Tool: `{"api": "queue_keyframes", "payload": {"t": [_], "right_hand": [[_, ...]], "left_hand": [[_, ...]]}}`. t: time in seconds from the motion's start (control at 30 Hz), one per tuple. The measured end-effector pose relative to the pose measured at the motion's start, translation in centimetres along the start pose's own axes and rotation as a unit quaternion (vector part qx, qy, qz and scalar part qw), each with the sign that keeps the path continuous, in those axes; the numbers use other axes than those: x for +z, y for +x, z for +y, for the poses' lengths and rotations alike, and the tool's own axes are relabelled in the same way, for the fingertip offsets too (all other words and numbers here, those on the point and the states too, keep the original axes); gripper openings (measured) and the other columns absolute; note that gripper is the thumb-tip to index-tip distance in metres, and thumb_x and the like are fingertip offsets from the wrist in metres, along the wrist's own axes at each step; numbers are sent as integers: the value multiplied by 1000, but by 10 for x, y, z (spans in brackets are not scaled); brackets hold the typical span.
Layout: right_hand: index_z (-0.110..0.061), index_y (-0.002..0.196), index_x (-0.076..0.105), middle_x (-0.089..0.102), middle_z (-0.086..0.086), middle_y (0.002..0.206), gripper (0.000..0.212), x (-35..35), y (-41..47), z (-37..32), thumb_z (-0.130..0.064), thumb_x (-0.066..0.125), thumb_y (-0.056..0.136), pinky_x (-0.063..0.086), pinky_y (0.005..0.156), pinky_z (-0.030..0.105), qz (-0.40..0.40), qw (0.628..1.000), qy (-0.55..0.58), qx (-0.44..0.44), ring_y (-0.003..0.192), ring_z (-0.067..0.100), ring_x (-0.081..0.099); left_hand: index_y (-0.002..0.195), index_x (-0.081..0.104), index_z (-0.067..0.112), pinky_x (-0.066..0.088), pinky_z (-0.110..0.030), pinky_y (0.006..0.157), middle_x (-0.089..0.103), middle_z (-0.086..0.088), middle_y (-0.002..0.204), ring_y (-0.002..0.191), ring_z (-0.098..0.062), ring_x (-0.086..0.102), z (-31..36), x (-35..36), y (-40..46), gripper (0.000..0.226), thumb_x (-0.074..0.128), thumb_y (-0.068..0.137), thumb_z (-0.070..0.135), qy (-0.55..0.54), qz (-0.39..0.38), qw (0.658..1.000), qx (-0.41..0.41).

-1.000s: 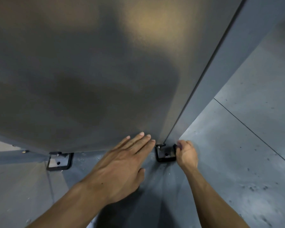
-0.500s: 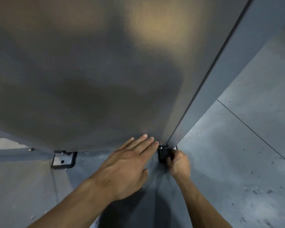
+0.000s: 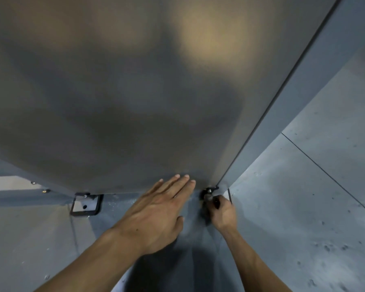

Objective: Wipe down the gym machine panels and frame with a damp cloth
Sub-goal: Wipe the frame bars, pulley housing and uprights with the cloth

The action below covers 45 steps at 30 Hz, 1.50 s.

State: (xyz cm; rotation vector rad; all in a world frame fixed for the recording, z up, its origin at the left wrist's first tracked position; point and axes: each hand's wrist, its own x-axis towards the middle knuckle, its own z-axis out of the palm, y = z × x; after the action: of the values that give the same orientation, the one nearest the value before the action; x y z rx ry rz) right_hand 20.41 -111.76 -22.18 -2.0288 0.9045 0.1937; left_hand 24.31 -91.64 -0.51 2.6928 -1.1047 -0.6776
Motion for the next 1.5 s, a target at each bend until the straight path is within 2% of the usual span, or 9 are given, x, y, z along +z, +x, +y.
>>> {"api": "queue_keyframes", "payload": {"t": [0.13,0.2,0.4,0.57,0.67,0.87,1.03,1.23,1.5], "right_hand": [[-3,87,68,66,12,74,19,-3,-14,-25,-13,59,100,47,48,25,64,916,363,156,64,24,63],[2,89,69,69,19,77,22,-8,-21,-33,-15,60,100,48,51,27,76,888,426,157,66,25,61],[-10,80,53,72,11,71,27,-43,-37,-75,-36,54,85,56,72,52,183,932,313,26,67,29,66],[-14,88,53,76,4,74,24,-51,-49,-84,-37,51,83,58,82,52,155,940,303,23,77,26,74],[-2,97,57,77,8,74,28,-54,-45,-86,-28,52,87,55,75,42,123,935,331,27,72,29,73],[-23,84,51,73,14,83,7,-70,-63,-107,-28,56,87,57,75,45,191,924,330,-7,79,31,73],[6,95,56,76,20,85,11,-77,-60,-102,-3,50,98,53,64,34,78,914,384,103,82,38,74],[-16,86,52,60,3,73,20,-112,-78,-112,-4,50,102,54,67,28,166,860,483,7,67,14,63],[-18,98,60,58,4,83,20,-117,-84,-102,-3,47,98,54,75,31,174,883,435,19,76,15,56]], "left_hand": [[165,-10,30,5,-24,128,-3,13,173,159,-6,3,-4,-4,-1,77,42,109,36,-44,-2,998,-35],[166,-5,32,13,-23,125,7,14,173,157,-8,14,-5,-8,0,74,42,109,35,-82,3,995,-54],[164,18,35,22,-24,123,23,12,170,155,-11,26,-20,-10,8,62,44,108,28,-128,29,989,-63],[159,31,32,28,-28,122,36,13,164,150,-12,35,-26,-8,15,56,47,106,26,-147,48,986,-65],[158,33,32,31,-32,121,39,12,162,148,-13,38,-29,-8,18,55,47,106,25,-144,45,986,-65],[158,32,31,31,-32,121,37,11,162,149,-14,37,-26,-12,19,54,44,106,22,-139,29,988,-68],[159,31,31,30,-30,122,36,10,164,150,-15,35,-29,-14,19,53,43,107,23,-138,23,988,-67],[159,31,30,28,-31,123,34,11,164,151,-14,34,-32,-13,17,54,43,107,24,-131,22,989,-66],[160,29,30,27,-27,122,34,10,164,150,-15,33,-30,-18,14,53,41,109,24,-134,25,989,-66]]}}
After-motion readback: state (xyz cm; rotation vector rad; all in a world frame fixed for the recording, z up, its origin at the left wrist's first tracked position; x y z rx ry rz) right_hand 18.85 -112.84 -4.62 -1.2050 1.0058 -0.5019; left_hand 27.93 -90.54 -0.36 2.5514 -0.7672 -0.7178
